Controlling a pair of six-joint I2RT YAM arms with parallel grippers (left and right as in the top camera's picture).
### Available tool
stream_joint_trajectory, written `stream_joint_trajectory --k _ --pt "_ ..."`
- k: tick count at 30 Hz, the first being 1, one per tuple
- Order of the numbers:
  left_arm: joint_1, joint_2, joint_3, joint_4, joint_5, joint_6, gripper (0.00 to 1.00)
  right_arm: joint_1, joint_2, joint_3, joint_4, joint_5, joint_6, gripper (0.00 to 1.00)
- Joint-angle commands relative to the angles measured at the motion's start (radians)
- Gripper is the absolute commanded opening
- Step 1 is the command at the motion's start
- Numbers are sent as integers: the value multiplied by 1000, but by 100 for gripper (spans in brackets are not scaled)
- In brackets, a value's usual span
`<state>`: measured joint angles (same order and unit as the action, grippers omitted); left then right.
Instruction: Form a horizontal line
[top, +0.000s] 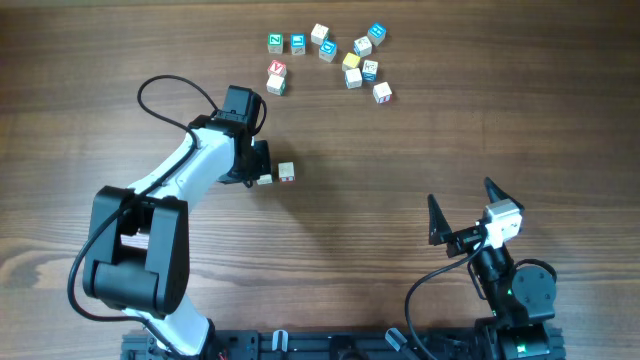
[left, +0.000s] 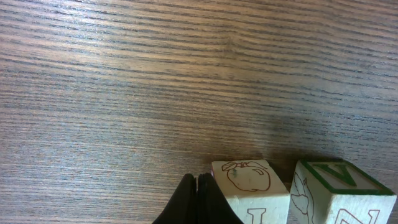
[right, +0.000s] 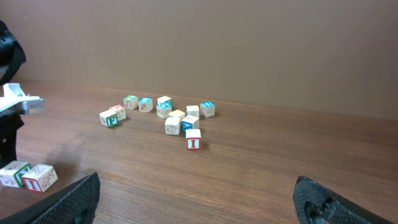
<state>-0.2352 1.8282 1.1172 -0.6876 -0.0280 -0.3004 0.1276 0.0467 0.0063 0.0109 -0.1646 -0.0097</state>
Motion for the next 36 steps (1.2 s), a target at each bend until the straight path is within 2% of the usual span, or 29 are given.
stream_joint_trajectory --k 1,17,36 --pt "-5 13 -7 4 13 5 4 -5 -4 -1 2 -13 -10 100" --pt "-31 13 -7 62 20 6 4 -5 -4 -1 2 -13 -10 100" --pt "-31 13 -7 44 39 5 4 -5 -4 -1 2 -13 -10 100"
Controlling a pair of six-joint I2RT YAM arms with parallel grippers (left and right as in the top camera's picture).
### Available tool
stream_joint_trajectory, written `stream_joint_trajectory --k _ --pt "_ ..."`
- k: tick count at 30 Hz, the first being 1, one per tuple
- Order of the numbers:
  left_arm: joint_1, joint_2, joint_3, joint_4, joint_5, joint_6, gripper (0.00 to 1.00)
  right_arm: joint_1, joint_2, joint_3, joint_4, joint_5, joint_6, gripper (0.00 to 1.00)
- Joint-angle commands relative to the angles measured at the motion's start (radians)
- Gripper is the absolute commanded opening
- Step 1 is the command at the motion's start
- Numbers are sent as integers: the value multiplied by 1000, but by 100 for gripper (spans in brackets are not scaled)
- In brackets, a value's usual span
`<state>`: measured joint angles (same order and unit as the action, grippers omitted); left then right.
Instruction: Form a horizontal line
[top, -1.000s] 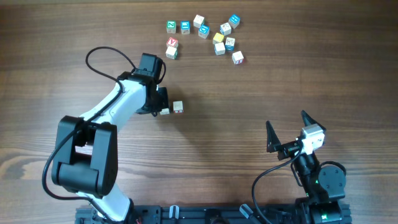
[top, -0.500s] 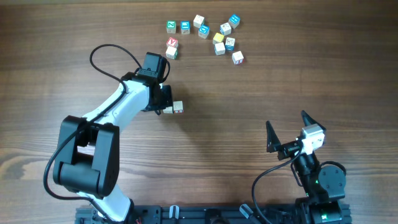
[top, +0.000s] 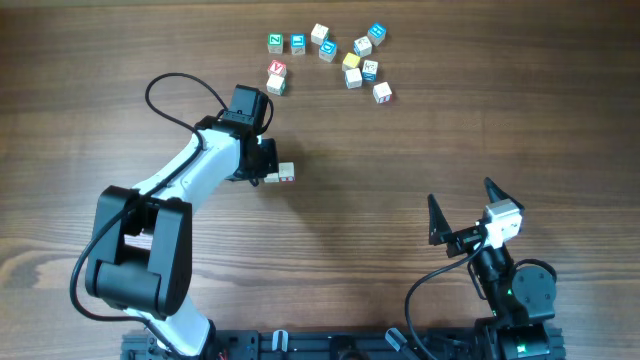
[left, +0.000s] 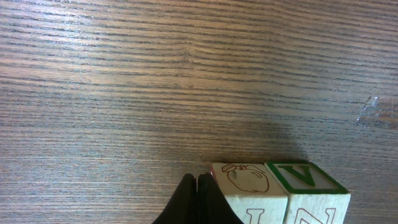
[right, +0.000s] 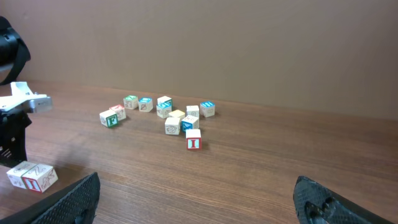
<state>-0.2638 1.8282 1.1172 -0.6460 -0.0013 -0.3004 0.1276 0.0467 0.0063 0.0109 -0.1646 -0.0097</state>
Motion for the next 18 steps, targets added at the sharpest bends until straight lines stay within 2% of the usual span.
stream_joint_trajectory --k 1,18 --pt "-3 13 -7 3 12 5 4 -5 -4 -1 2 -13 -10 100" --pt "-3 13 -7 15 12 5 4 -5 -4 -1 2 -13 -10 100"
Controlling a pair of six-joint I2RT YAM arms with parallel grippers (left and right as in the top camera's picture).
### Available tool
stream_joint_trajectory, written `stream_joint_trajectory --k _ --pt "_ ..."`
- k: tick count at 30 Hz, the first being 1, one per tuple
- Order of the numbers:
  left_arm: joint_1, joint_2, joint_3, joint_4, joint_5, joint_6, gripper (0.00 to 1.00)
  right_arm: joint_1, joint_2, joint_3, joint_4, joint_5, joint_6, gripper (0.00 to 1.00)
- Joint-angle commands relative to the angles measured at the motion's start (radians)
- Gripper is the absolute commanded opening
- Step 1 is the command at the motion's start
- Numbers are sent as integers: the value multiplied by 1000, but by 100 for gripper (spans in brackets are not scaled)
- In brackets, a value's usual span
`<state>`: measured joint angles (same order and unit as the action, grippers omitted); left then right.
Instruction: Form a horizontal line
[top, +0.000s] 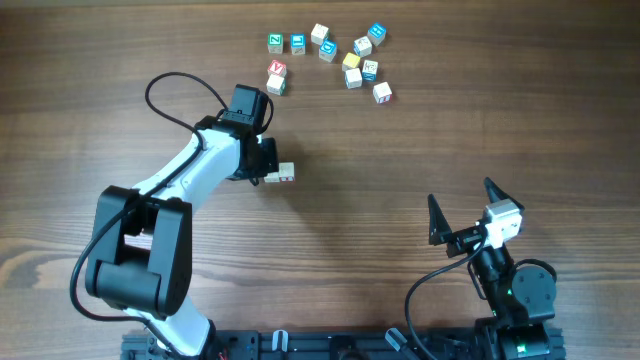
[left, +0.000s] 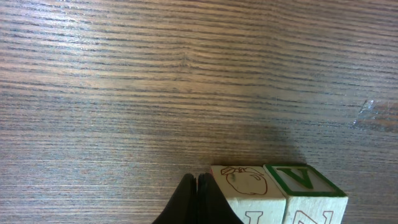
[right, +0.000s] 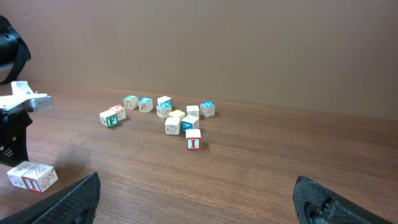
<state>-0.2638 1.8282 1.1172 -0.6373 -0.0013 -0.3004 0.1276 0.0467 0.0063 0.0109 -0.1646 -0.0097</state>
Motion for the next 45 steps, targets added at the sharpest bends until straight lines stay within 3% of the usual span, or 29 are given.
stream_joint_trajectory --k 1,11,17,24,26,34,41,45 --pt "-3 13 -7 10 12 5 4 -5 -4 -1 2 -13 -10 100" --pt "-3 13 -7 21 11 5 4 -5 -4 -1 2 -13 -10 100" --pt "-3 13 -7 31 -128 5 4 -5 -4 -1 2 -13 -10 100" --pt "3 13 7 253 -146 5 7 -5 -4 -1 2 -13 -10 100" --pt "27 13 95 171 -146 6 4 -5 -4 -1 2 -13 -10 100" --pt "112 118 744 -317 -31 141 4 -5 -4 -1 2 -13 -10 100" --pt "108 281 768 -172 -24 141 4 -5 -4 -1 2 -13 -10 100" --pt "107 380 768 -74 72 141 4 -5 -4 -1 2 -13 -10 100"
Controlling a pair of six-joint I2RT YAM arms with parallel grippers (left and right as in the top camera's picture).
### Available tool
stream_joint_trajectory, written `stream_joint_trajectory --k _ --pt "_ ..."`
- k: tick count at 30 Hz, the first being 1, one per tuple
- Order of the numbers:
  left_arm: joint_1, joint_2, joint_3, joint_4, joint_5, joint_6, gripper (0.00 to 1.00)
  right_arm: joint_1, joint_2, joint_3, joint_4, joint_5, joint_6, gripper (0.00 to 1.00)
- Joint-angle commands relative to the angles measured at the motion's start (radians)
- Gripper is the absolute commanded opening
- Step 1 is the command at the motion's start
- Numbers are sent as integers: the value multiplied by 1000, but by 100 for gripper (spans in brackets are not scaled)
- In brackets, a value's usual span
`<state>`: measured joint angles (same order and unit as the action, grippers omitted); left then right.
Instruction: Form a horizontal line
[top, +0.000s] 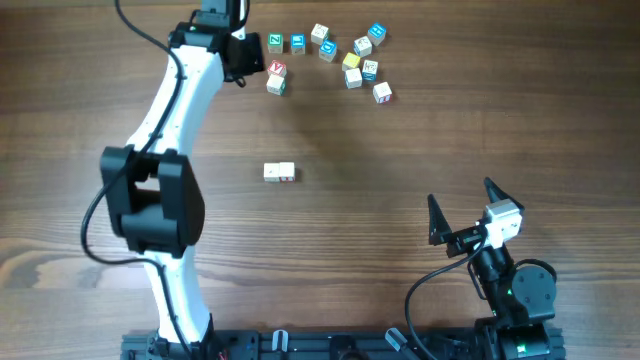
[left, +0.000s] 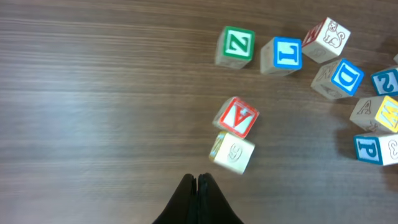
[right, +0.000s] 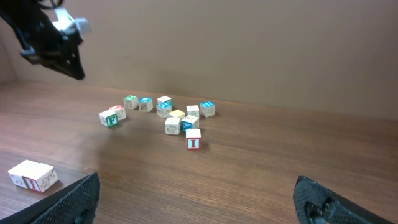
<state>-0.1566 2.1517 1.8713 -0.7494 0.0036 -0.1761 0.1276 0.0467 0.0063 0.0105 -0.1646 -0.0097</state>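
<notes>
Two wooden letter blocks (top: 279, 172) sit side by side, touching, in a short left-to-right row mid-table; the right wrist view shows them too (right: 34, 175). My left gripper (top: 244, 68) is shut and empty, raised at the far side just left of the loose pile. In its wrist view the fingertips (left: 198, 178) hang near a plain-faced block (left: 232, 152) and a red A block (left: 237, 116). My right gripper (top: 461, 196) stands open and empty at the near right.
Several loose blocks (top: 345, 55) lie scattered at the far middle, among them a green Z block (left: 237, 46) and a blue-lettered block (left: 281, 55). A red I block (right: 193, 142) sits at the pile's near edge. The left arm stretches across the left half.
My left gripper has left the two-block row and now hangs raised at the far side beside the loose pile, still shut. The row stays where it was. The right arm has not moved.
First my shut left gripper was beside one block with a gap to the second. Then the two blocks touched in a row, the gripper still against them. Now the gripper is away at the pile and the pair stands alone.
</notes>
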Motion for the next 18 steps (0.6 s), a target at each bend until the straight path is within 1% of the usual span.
stream_joint_trajectory --k 1,2,3,4,5,7,8,11,15,16,17,18 --pt "0 69 14 57 68 16 4 -5 -4 -1 3 -13 -10 100" --pt "-3 87 14 82 68 16 11 -5 -4 -1 3 -13 -10 100" --pt "-6 102 14 93 68 16 27 -5 -4 -1 3 -13 -10 100" --pt "-10 111 14 92 75 25 36 -5 -4 -1 3 -13 -10 100" --pt "-15 119 13 90 93 56 43 -5 -4 -1 3 -13 -10 100" --pt "-32 149 11 92 112 126 67 -5 -4 -1 3 -13 -10 100" --pt "-40 154 11 92 112 151 72 -5 -4 -1 3 -13 -10 100" --pt "-63 179 11 101 110 201 74 -5 -4 -1 3 -13 -10 100" --pt "-69 214 11 130 85 203 74 -5 -4 -1 3 -13 -10 100" --pt "-69 216 11 134 67 203 73 -5 -4 -1 3 -13 -10 100" --pt "-69 217 11 134 58 203 69 -5 -4 -1 3 -13 -10 100" --pt "-70 217 11 132 59 203 61 -5 -4 -1 3 -13 -10 100"
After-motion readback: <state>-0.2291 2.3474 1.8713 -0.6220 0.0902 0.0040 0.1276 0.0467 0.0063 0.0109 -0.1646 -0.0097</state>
